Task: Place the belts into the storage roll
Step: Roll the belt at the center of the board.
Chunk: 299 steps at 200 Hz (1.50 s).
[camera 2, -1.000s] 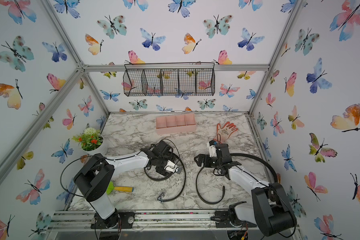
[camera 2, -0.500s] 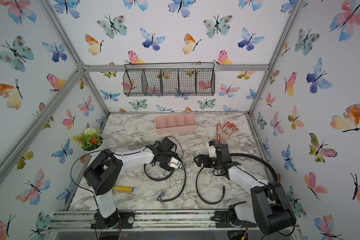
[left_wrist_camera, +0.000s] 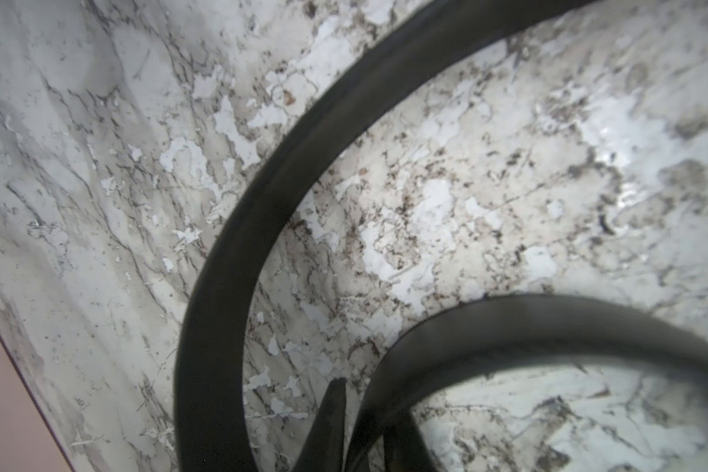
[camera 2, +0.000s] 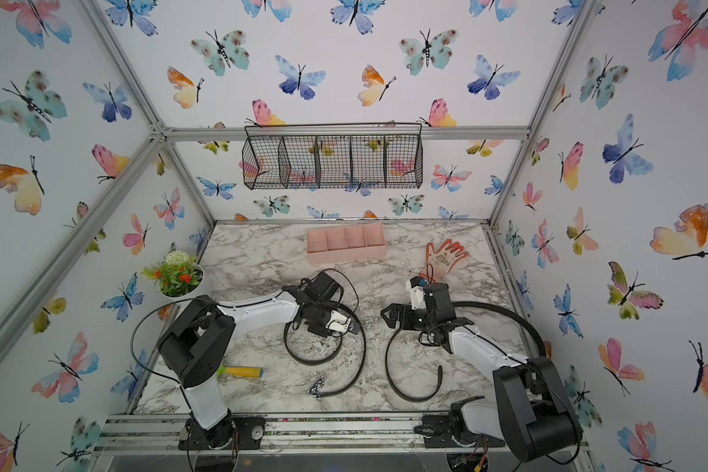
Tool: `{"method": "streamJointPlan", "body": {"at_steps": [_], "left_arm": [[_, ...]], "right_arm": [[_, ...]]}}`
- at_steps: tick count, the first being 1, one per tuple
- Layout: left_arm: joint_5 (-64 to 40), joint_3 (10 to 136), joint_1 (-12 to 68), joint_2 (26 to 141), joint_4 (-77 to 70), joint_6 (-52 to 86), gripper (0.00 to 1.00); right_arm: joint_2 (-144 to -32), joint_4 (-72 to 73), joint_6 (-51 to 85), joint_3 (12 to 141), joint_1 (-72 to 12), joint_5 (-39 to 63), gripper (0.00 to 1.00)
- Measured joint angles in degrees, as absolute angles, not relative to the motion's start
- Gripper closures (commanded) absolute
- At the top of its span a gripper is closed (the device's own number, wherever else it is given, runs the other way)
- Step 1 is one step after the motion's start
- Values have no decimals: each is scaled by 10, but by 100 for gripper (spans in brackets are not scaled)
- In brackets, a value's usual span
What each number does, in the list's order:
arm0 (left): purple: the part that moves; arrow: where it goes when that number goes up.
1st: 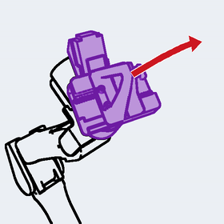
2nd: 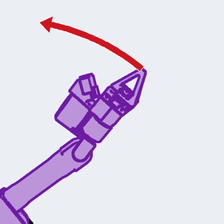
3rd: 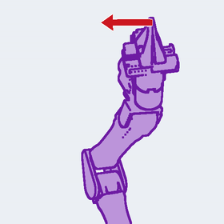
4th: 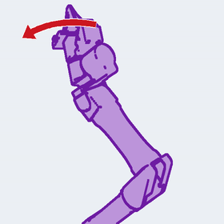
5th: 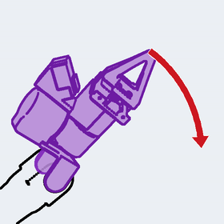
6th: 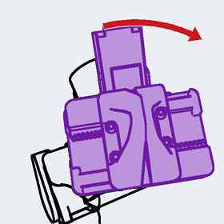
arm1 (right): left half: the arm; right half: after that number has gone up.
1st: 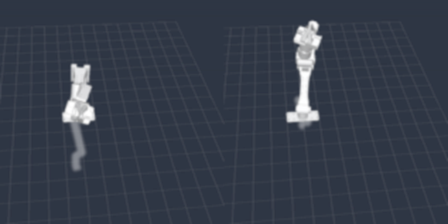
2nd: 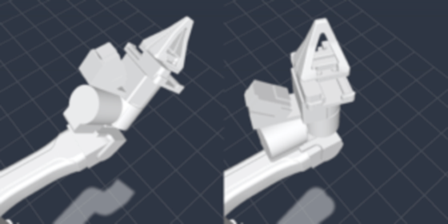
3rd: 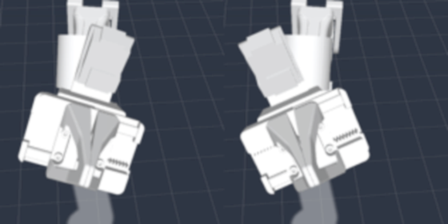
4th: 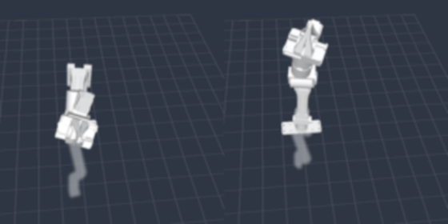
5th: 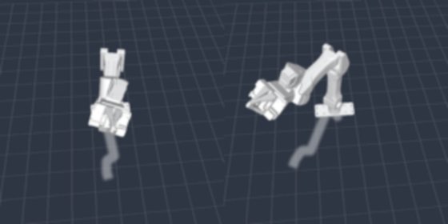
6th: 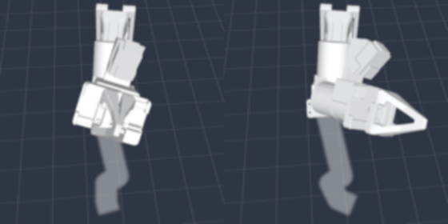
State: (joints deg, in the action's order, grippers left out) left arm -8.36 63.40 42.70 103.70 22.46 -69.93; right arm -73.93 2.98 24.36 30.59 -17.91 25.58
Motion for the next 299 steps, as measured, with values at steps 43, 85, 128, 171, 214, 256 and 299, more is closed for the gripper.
{"method": "streamJointPlan", "body": {"at_steps": [43,85,128,171,214,256,299], "left_arm": [[-75,634,427,1016,245,-623,100],[-63,634,427,1012,245,-557,100],[-59,634,427,1012,245,-493,100],[-40,652,427,1017,255,-433,100],[-25,646,427,1022,261,-389,100],[0,647,424,1035,294,-340,100],[15,673,412,1052,311,-283,100]], "right_arm": [[-731,24,239,306,-179,256,2],[-731,21,225,307,-187,258,10],[-732,13,213,328,-241,251,18],[-782,17,209,347,-302,236,24],[-856,31,218,359,-365,209,34],[-916,39,232,404,-403,156,54],[-940,46,251,420,-406,100,93]]}}
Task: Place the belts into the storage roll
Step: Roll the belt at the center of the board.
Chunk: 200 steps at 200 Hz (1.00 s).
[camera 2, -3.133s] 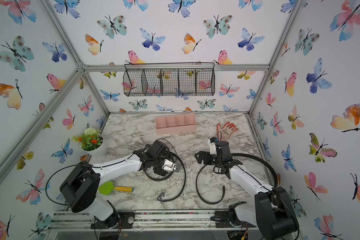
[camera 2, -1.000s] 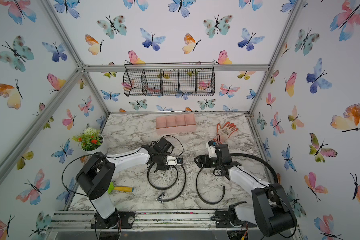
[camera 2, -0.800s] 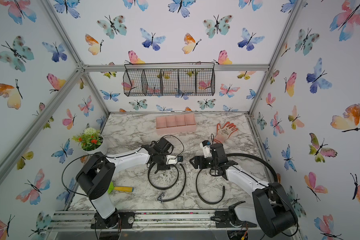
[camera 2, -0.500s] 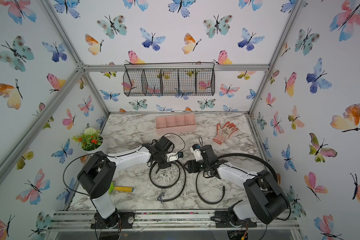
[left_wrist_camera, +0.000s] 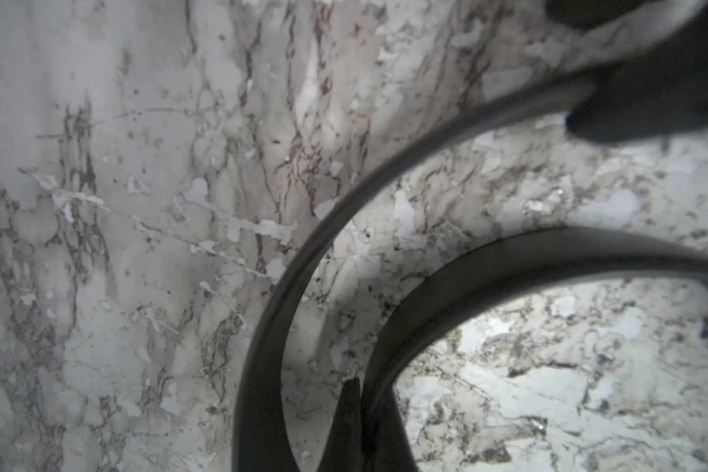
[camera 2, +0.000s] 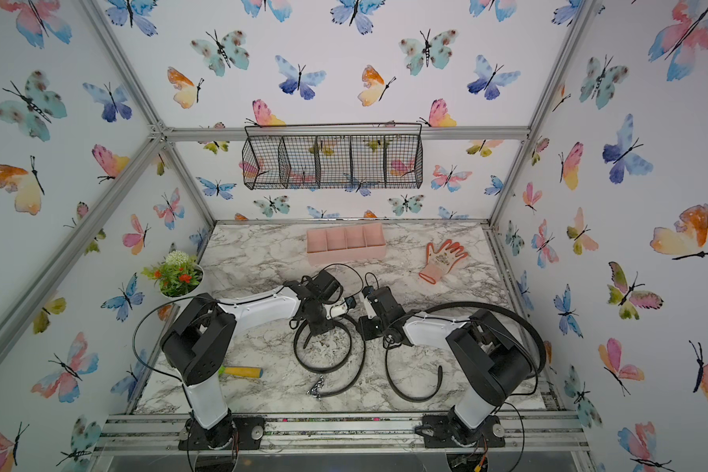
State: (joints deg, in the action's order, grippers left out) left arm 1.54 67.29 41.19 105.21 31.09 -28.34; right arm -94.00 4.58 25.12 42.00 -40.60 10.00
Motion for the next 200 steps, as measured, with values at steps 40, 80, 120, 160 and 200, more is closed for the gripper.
{"method": "streamJointPlan", "body": {"at_steps": [40,80,120,160,200], "left_arm": [[49,755,393,1113,342,-182,100],[55,852,382,1179,363,-101,100],[55,887,382,1200,376,-59,100],[54,912,382,1216,385,-32,100],[42,913,377,1216,386,-14,100]], "right_arm": [[-940,42,266,427,-407,47,97],[-942,15,298,454,-389,15,97],[-916,-19,341,449,-382,-18,97],[-875,22,441,374,-382,21,98],[-868,135,585,305,-438,28,98]]}}
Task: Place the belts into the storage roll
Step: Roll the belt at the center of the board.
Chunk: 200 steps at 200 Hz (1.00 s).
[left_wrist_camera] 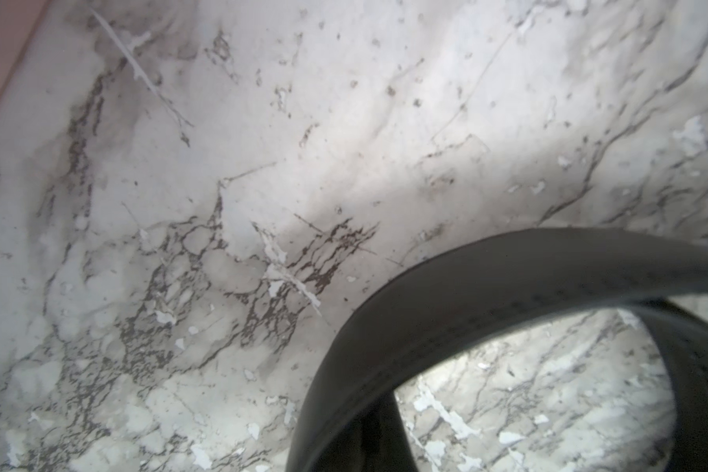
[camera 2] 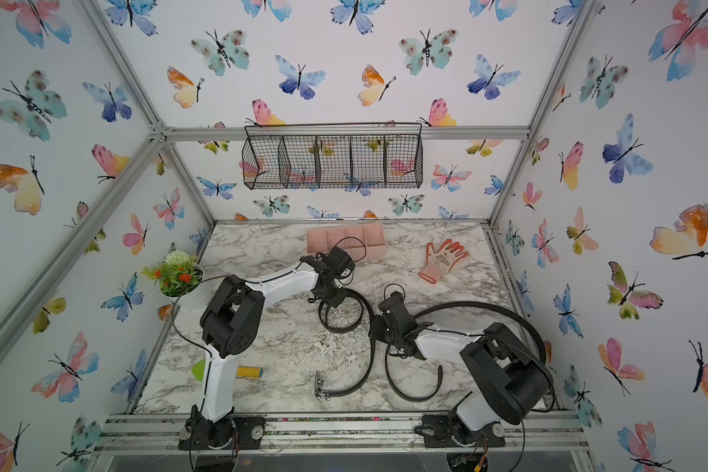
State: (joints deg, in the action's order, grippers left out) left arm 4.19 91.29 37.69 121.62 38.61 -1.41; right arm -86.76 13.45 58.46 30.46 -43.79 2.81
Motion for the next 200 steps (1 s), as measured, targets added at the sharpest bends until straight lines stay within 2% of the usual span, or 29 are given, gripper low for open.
{"method": "streamJointPlan", "body": {"at_steps": [27,47,80,90,106,168,200], "left_arm": [[34,913,373,1216,387,-9,100],[28,913,369,1216,387,-6,100],[14,913,364,1216,388,1,100],[11,913,364,1216,388,4,100],[6,913,363,1216,389,12,100],[-17,917,361,1215,416,40,100],[-34,934,358,1223,442,48,100]], "right_arm": [[-869,168,671,294,-503,2,98],[-878,174,712,310,-538,-17,91],[-888,170,721,340,-553,-32,72],[-888,162,706,348,-553,-31,60],[-887,150,668,360,-553,-27,51],[-808,111,379,370,-553,-58,48],[-823,124,234,383,-550,-54,49]]}}
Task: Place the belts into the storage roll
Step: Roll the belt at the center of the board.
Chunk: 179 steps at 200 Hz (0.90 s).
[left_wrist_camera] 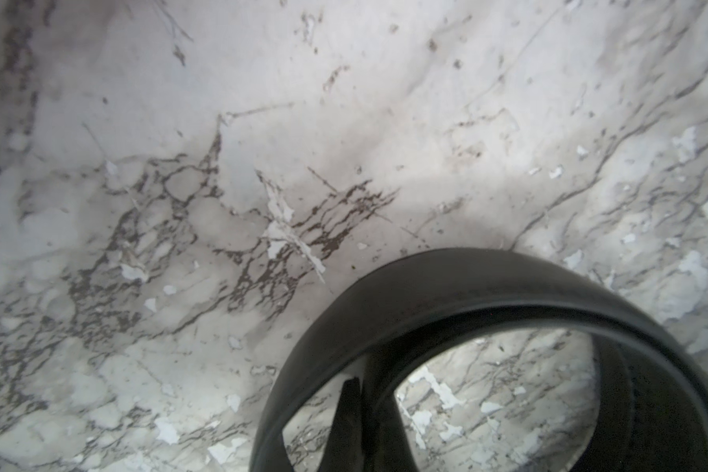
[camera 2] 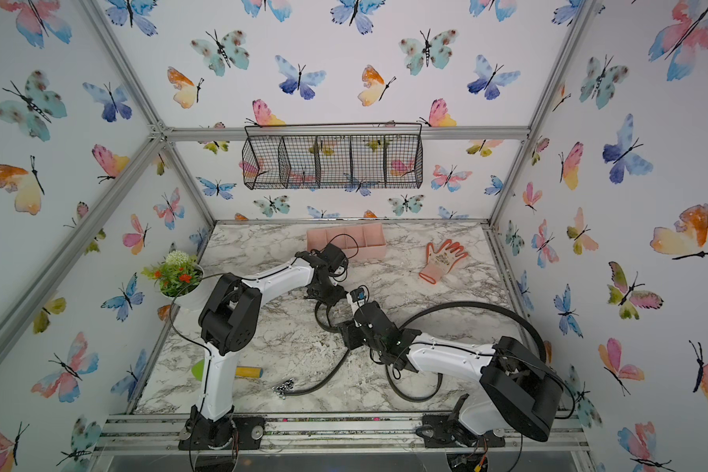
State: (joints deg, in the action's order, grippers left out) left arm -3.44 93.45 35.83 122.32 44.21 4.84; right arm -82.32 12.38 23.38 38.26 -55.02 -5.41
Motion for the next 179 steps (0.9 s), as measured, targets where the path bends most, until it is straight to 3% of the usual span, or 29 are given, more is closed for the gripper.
{"method": "streamJointPlan", "body": {"at_steps": [67,120,179], "left_arm": [[-69,953,358,1232,477,62,100],[-77,961,357,1237,486,65,100],[-81,961,357,1237,487,67,100]], "right_arm": [[-925,178,113,427,-542,-18,60],[-958,200,108,435,-540,0,63],[-984,207,114,439,-539,6,74]]}}
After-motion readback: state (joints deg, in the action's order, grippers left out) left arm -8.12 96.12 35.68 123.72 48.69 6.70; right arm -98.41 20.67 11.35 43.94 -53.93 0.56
